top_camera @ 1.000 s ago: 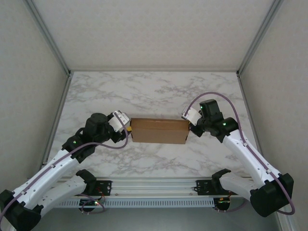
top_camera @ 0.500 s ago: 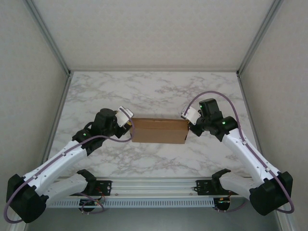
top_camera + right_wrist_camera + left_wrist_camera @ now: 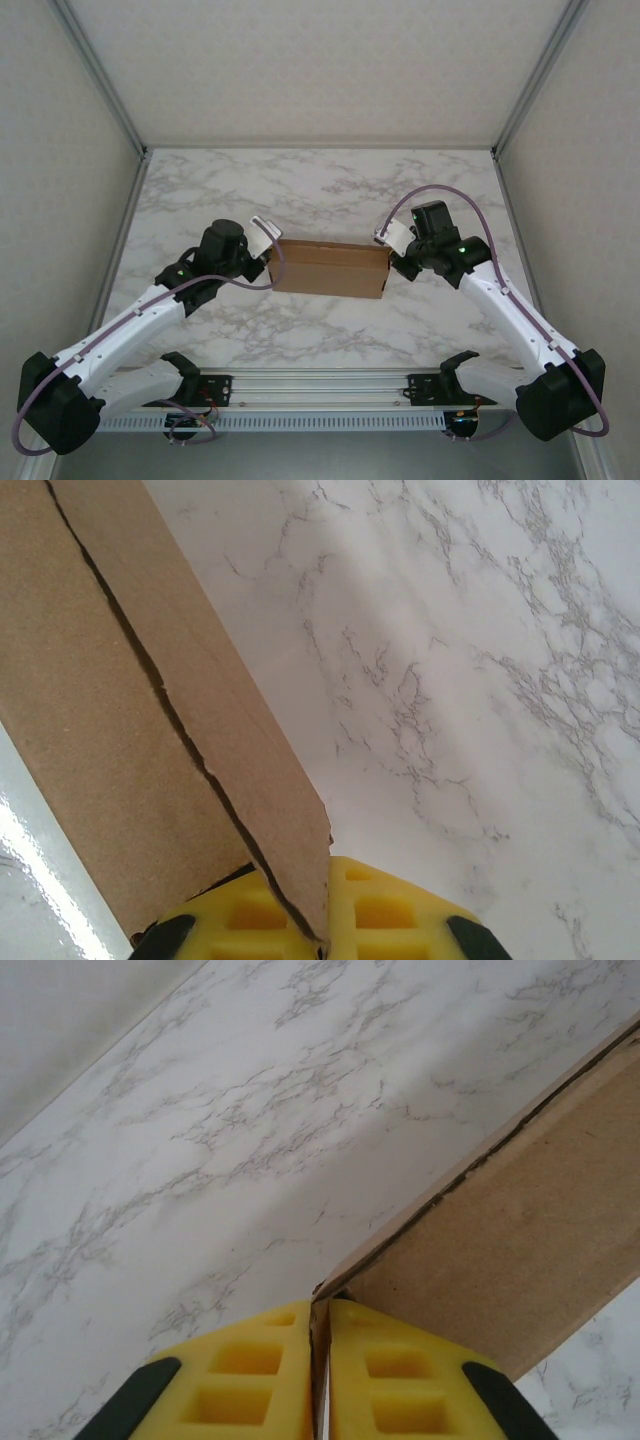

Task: Fold the paper box

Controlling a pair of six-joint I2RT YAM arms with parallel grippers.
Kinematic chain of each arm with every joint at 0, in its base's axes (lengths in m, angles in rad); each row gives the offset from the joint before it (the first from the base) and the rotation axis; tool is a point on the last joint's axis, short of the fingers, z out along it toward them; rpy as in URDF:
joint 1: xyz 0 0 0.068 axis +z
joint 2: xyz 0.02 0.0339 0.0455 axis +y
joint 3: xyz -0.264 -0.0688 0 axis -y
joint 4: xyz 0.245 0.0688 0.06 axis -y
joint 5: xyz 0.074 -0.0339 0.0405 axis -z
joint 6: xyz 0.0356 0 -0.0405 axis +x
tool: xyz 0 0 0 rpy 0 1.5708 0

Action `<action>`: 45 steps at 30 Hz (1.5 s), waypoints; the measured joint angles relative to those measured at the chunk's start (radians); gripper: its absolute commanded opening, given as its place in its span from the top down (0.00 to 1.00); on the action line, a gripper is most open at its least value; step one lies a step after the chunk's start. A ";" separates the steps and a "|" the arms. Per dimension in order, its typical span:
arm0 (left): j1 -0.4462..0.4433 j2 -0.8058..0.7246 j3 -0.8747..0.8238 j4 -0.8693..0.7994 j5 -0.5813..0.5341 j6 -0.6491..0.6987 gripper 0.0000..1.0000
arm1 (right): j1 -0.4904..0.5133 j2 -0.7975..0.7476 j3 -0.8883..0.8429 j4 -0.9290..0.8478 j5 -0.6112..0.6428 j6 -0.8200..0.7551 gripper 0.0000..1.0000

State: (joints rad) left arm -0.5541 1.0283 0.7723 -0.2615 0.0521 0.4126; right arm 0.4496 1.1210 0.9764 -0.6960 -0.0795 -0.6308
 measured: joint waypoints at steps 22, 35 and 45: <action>0.032 0.025 -0.011 0.040 0.006 -0.024 1.00 | 0.000 -0.002 0.000 -0.005 -0.002 0.002 0.98; 0.035 0.045 0.015 0.026 0.038 -0.054 1.00 | 0.000 -0.015 0.030 -0.054 -0.030 0.045 0.64; 0.039 0.091 0.066 -0.005 0.042 -0.076 1.00 | 0.000 -0.059 0.107 -0.132 -0.020 0.072 0.67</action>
State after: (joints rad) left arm -0.5152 1.1194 0.8387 -0.2661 0.0940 0.3367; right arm 0.4496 1.0618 1.0836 -0.8284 -0.0998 -0.5591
